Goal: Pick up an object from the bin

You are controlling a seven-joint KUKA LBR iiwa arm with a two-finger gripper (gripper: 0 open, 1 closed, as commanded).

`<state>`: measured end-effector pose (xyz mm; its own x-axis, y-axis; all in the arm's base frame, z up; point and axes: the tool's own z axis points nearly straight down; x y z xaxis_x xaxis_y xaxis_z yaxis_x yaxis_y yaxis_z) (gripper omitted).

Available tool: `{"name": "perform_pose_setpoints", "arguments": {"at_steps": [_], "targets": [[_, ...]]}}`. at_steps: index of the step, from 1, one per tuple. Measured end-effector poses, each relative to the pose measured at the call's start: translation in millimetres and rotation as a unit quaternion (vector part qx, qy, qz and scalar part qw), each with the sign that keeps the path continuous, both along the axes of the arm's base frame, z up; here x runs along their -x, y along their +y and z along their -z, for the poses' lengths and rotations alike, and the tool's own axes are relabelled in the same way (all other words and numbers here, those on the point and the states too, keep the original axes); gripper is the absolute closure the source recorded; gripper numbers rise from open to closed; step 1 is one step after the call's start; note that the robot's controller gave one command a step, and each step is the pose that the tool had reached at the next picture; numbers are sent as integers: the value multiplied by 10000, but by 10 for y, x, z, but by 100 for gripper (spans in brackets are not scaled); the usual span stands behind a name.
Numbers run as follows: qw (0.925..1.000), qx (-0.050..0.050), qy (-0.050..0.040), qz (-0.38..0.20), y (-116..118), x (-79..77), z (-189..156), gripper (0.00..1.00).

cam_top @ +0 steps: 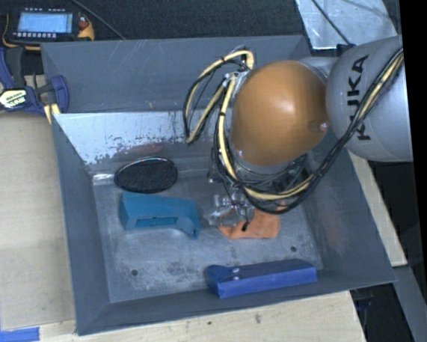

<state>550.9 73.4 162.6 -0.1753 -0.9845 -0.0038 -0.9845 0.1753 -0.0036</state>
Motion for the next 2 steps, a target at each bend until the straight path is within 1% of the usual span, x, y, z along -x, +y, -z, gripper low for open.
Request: {"name": "perform_pose_setpoints", "arguments": {"at_steps": [1,2], "targets": [[10000,3,11,14,6,0,2,0],[10000,4,15,15,6,1,2,0]]}}
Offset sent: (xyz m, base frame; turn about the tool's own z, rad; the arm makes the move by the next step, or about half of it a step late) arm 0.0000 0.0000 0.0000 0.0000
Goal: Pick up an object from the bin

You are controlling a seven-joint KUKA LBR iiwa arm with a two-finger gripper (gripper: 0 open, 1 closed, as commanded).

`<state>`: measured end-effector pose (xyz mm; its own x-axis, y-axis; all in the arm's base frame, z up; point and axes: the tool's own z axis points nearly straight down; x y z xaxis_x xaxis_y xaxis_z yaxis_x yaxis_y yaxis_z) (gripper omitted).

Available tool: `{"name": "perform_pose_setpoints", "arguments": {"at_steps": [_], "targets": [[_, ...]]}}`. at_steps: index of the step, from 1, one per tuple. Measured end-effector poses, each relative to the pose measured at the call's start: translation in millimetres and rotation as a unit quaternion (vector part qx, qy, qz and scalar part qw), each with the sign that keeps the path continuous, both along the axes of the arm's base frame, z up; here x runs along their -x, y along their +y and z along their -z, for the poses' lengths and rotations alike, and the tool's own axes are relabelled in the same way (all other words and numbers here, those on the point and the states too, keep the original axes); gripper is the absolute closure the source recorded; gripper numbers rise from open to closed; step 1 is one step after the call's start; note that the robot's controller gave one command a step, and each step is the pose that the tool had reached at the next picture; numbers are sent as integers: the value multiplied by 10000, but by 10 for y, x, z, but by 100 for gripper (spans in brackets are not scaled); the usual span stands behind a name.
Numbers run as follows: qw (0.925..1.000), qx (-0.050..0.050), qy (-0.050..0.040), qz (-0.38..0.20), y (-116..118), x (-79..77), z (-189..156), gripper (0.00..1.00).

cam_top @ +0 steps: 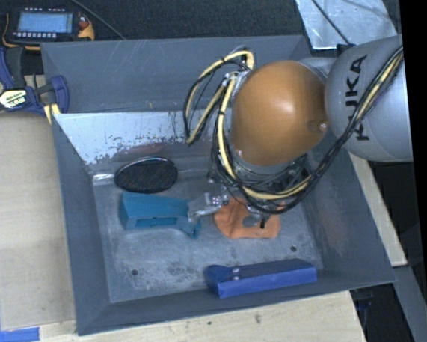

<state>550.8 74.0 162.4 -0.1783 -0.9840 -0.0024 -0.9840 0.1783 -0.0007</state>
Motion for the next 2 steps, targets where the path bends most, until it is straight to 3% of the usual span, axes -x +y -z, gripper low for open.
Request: {"name": "perform_pose_setpoints", "arguments": {"at_steps": [1,2], "targets": [[9949,-8,-26,-1010,-143,-76,74,0],[9845,0,7,-1755,-209,-30,-183,0]]}}
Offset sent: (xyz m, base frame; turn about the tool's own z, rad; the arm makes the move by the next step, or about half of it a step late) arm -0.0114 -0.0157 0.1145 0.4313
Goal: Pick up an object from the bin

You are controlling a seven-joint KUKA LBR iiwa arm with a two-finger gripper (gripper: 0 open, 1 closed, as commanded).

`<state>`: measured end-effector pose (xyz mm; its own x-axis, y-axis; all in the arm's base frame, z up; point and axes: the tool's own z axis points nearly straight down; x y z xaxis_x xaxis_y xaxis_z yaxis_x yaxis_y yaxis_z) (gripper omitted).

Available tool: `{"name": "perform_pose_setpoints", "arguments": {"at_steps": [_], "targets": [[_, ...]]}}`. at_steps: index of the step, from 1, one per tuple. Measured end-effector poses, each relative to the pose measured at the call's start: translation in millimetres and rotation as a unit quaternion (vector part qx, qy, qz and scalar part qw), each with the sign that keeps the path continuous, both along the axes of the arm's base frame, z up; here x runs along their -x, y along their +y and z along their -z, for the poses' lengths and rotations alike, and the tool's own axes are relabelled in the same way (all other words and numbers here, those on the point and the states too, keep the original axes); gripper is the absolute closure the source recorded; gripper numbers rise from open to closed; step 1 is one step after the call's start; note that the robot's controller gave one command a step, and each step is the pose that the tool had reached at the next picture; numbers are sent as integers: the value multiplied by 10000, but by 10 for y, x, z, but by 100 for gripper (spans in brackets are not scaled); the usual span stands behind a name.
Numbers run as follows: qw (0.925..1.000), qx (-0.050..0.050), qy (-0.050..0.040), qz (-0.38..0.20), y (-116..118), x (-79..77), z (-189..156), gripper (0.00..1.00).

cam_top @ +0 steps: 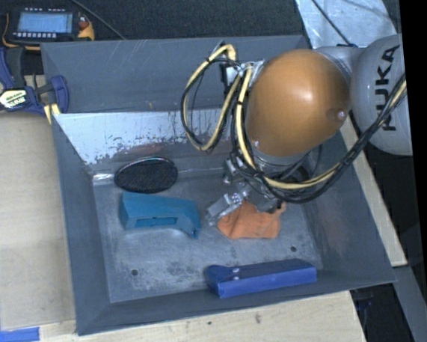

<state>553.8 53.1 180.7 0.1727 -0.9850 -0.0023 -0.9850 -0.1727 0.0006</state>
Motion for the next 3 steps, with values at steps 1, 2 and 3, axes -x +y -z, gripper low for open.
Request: {"name": "perform_pose_setpoints", "arguments": {"at_steps": [1,2,3], "targets": [[9939,-3,-6,1106,-261,-238,-635,0],[10000,6,-50,-10,-296,-225,-734,0],[9997,-1,-11,-236,-134,-100,-337,0]]}}
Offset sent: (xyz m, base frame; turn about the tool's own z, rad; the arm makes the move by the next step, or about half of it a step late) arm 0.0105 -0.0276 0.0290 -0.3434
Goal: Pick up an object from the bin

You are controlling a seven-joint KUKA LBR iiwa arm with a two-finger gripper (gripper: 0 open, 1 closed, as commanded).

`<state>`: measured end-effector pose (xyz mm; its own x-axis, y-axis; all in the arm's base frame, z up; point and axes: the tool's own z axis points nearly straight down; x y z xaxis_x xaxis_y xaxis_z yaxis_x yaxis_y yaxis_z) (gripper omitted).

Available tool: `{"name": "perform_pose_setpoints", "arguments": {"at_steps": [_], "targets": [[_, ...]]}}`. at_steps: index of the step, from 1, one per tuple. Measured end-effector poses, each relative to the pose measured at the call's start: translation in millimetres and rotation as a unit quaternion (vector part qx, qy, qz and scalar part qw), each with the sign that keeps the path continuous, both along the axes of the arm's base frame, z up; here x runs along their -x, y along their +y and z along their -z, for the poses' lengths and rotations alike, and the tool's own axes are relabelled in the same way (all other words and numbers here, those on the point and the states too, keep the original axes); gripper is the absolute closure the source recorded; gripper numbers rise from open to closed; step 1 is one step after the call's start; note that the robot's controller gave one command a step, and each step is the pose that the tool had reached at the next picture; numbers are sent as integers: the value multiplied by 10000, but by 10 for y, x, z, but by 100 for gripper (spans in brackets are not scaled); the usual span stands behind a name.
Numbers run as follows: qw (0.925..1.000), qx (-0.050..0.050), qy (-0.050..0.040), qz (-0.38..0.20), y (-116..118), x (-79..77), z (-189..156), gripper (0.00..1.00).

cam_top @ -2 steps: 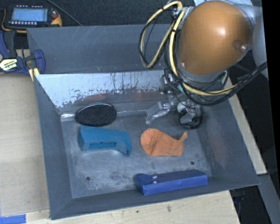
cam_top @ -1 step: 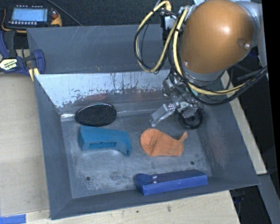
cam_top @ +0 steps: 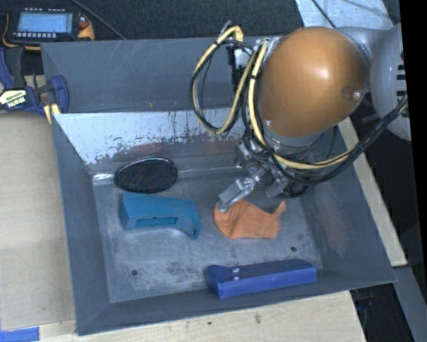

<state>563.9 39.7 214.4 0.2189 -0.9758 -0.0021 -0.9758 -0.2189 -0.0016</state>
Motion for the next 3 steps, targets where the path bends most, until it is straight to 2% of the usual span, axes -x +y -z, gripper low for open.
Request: {"name": "perform_pose_setpoints", "arguments": {"at_steps": [1,2,3], "targets": [[9901,0,7,1407,-227,-117,102,0],[9999,3,-6,148,-307,-206,71,0],[9983,3,-4,-580,-386,104,280,0]]}}
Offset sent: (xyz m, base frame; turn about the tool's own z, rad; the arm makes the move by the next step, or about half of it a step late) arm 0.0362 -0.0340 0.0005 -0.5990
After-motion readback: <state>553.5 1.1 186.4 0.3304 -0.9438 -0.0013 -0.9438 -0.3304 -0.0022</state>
